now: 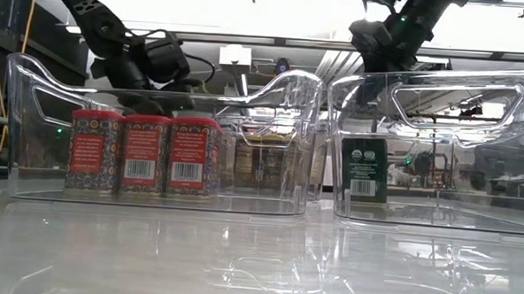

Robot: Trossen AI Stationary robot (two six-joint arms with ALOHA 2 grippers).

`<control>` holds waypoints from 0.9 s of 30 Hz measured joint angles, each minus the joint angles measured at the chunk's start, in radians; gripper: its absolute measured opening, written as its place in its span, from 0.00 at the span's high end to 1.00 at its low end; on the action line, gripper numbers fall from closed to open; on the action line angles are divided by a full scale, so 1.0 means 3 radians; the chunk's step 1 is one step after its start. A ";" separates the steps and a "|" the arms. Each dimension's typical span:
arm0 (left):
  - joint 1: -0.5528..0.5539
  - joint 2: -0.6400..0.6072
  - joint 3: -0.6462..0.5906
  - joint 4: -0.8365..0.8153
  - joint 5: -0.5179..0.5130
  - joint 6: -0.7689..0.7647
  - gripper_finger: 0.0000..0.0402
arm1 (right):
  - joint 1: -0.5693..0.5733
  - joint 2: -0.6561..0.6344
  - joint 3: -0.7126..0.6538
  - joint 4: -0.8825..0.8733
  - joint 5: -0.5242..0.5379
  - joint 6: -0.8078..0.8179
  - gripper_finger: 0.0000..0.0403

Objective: Sort spices by type
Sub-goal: Put the top green seasoning can into the right transparent bin

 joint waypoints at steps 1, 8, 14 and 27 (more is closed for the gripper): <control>0.0001 -0.0004 -0.0020 0.0014 0.0000 -0.0021 1.00 | 0.0000 0.0000 0.0000 0.0001 0.0000 0.0000 1.00; -0.0003 -0.0018 -0.0065 -0.0002 -0.0086 -0.0158 1.00 | 0.0000 0.0000 0.0000 0.0037 0.0001 0.0001 1.00; -0.0003 -0.0018 -0.0066 -0.0074 -0.0165 -0.0231 1.00 | 0.0000 0.0000 0.0000 0.0065 0.0003 0.0003 1.00; -0.0003 -0.0052 -0.0075 -0.0193 -0.0406 -0.0910 1.00 | 0.0000 0.0012 0.0000 0.0174 0.0026 0.0003 1.00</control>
